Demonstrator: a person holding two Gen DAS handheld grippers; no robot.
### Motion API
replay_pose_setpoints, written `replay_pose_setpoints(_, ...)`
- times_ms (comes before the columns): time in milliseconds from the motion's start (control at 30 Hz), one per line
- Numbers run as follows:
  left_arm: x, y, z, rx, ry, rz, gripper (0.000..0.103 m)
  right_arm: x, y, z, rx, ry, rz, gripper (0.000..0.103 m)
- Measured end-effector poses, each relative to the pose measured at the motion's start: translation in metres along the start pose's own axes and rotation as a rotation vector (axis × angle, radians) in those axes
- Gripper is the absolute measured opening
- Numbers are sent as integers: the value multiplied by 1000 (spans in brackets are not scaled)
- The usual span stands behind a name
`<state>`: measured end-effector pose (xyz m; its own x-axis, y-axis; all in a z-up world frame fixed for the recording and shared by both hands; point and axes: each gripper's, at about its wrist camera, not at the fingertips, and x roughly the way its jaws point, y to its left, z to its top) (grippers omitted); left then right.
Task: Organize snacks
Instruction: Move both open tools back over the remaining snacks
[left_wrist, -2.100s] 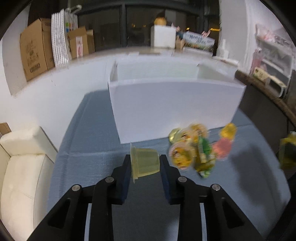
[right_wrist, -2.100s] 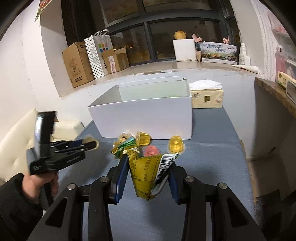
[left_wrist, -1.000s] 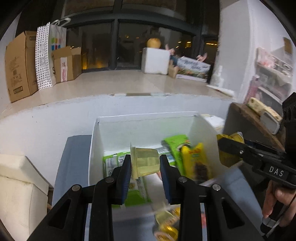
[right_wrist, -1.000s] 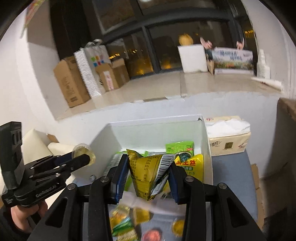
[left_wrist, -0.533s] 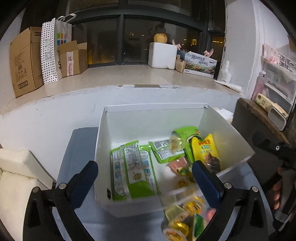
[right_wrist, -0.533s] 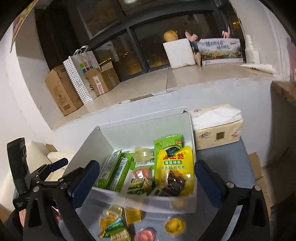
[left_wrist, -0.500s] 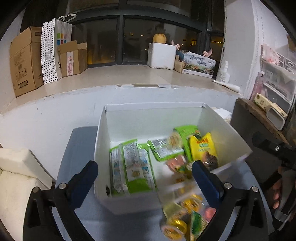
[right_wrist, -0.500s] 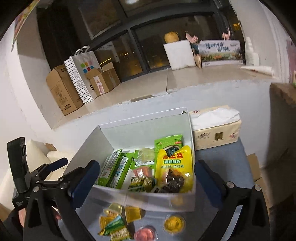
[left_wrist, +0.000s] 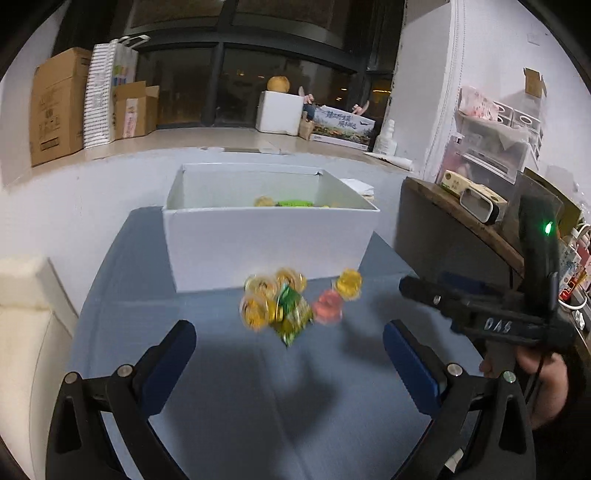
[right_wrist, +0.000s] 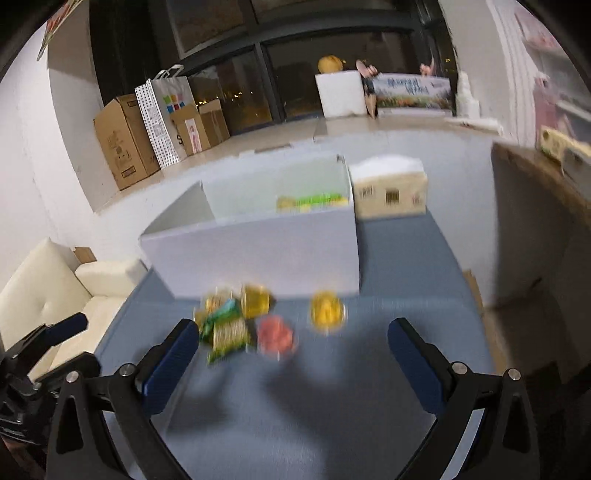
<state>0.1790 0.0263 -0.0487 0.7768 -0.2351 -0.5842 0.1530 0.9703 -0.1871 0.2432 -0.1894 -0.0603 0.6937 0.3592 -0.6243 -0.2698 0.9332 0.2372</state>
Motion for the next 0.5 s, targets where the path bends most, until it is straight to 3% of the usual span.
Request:
replay_pose_setpoints(233, -20, -1, -18, -49, -2, 34, 103, -13, -5, -30, 33, 24, -3, 103)
replay_pose_setpoints(500, -25, 3, -29, -76, 17, 18, 103, 24, -18, -7, 58, 69, -40, 103)
